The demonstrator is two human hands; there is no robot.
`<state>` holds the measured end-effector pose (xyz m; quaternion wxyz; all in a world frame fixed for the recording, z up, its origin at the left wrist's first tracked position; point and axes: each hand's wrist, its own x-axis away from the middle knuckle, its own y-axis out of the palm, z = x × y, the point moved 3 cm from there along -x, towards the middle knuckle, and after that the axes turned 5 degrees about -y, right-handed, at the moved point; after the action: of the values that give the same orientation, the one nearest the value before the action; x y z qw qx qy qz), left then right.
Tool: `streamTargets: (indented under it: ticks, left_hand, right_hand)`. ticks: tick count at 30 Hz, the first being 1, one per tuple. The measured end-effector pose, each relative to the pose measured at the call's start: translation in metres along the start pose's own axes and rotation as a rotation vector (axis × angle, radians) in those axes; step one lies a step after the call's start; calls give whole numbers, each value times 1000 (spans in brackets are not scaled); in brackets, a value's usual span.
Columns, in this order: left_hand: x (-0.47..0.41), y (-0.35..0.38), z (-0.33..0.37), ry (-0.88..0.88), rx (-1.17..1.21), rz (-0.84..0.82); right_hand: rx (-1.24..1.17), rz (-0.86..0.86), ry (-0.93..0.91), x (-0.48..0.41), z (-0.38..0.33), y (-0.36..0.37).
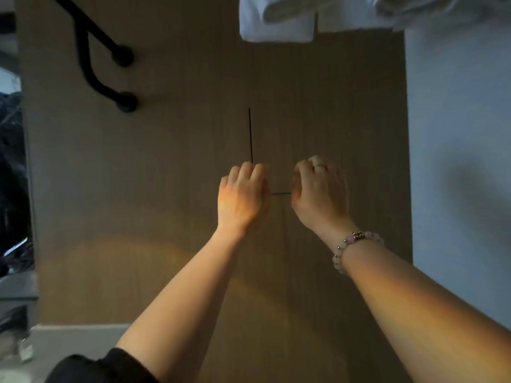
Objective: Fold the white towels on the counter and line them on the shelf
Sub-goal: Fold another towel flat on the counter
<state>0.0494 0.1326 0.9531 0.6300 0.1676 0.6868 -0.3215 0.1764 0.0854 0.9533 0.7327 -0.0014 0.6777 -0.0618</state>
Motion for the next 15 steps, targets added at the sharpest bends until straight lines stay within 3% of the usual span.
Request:
streamTargets:
  ticks: [7,15]
  left_hand:
    - [120,9,-18,-61,-70,-173]
    - [273,-3,-45,-261,-92,-500]
  right_hand:
    - [-154,-169,-122,115,-56,22]
    - [-230,-447,-42,239,-98,21]
